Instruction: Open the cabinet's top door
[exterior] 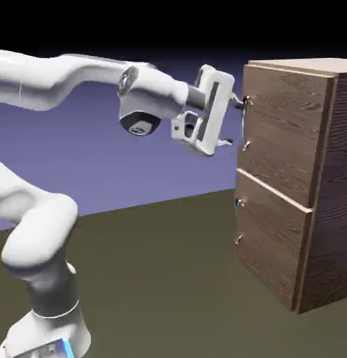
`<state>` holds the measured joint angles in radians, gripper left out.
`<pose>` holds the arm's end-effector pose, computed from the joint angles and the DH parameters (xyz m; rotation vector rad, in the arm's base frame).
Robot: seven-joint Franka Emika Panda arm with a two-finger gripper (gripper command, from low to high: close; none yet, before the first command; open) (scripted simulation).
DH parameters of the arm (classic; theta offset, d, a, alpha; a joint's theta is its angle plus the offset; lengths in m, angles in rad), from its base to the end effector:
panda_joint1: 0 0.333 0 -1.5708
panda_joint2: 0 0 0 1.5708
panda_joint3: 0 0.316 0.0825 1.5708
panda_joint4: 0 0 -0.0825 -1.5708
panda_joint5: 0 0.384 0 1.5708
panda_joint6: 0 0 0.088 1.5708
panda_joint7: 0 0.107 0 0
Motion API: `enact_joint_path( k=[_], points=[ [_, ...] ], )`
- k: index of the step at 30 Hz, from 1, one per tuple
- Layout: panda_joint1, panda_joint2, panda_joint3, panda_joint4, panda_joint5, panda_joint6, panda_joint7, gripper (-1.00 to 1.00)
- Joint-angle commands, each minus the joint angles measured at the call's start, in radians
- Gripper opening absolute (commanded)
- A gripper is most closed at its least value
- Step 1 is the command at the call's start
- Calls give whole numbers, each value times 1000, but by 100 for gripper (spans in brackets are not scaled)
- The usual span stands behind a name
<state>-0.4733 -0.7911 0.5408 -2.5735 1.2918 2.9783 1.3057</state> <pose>0.3684 0.0011 0.5872 -0.8159 1.8130 -0.6162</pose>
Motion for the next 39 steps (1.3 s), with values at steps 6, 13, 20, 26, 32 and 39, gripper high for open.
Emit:
enact_joint_path(
  k=[6,13,20,26,32,39],
  points=[
    [-98,-45,109,48,261,-12,114,0],
    [-212,-97,237,104,566,-26,247,0],
    [-327,-149,364,159,870,-40,380,0],
    [-425,-194,474,207,1131,-51,494,0],
    [-523,-238,583,255,1392,-63,608,0],
    [-634,-263,684,320,1588,-76,693,0]
  ],
)
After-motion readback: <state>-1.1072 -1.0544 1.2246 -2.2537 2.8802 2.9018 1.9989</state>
